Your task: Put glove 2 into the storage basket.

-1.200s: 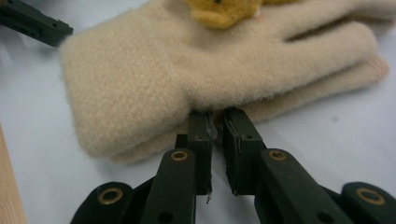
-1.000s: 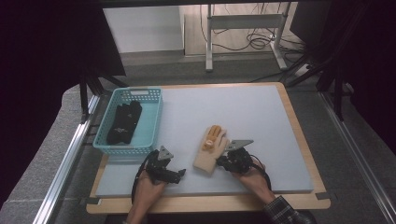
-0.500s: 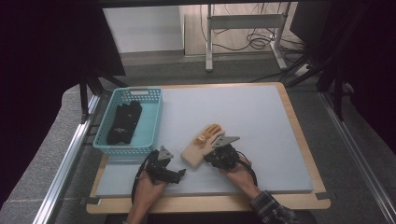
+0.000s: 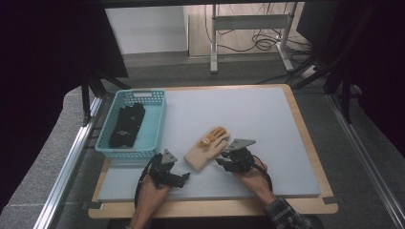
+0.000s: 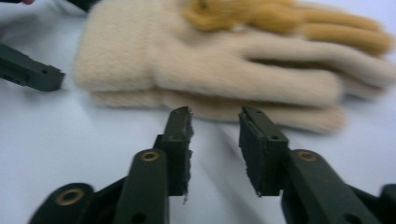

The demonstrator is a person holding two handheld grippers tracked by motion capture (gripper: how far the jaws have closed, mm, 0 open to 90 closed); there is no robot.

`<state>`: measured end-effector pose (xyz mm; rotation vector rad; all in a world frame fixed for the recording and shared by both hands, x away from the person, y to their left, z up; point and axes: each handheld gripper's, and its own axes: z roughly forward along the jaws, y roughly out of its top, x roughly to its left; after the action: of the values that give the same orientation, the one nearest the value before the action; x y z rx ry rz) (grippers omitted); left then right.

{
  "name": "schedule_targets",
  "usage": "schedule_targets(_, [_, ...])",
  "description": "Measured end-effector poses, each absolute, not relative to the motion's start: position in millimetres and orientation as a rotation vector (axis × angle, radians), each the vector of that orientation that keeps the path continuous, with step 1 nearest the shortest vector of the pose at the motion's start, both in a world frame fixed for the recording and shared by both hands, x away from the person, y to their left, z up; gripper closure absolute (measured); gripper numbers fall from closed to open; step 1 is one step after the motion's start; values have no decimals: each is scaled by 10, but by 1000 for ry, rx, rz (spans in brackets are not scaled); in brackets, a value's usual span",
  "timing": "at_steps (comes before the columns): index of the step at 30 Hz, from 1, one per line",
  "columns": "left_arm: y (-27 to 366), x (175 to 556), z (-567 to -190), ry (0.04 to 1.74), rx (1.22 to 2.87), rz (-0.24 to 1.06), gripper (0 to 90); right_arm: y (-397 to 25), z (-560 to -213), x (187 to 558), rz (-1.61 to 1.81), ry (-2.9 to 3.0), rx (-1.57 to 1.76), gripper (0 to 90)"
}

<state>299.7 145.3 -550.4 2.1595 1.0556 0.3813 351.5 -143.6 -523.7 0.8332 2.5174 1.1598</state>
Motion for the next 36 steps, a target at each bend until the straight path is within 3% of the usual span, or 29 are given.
schedule_targets(10, [1452, 2996, -5503, 1055, 2161, 382, 24, -1850, -5167, 3518, 1132, 2426, 910, 333])
schedule_targets(15, [1448, 2995, -5505, 1058, 2156, 383, 23, -2057, -5176, 3527, 1103, 2398, 942, 261])
schedule_targets(28, [1451, 2999, -5505, 1061, 2155, 376, 27, -2566, -5269, 3525, 1030, 2333, 1083, 203])
schedule_targets(36, [1452, 3001, -5505, 1063, 2155, 373, 27, -2601, -5310, 3515, 980, 2322, 1090, 195])
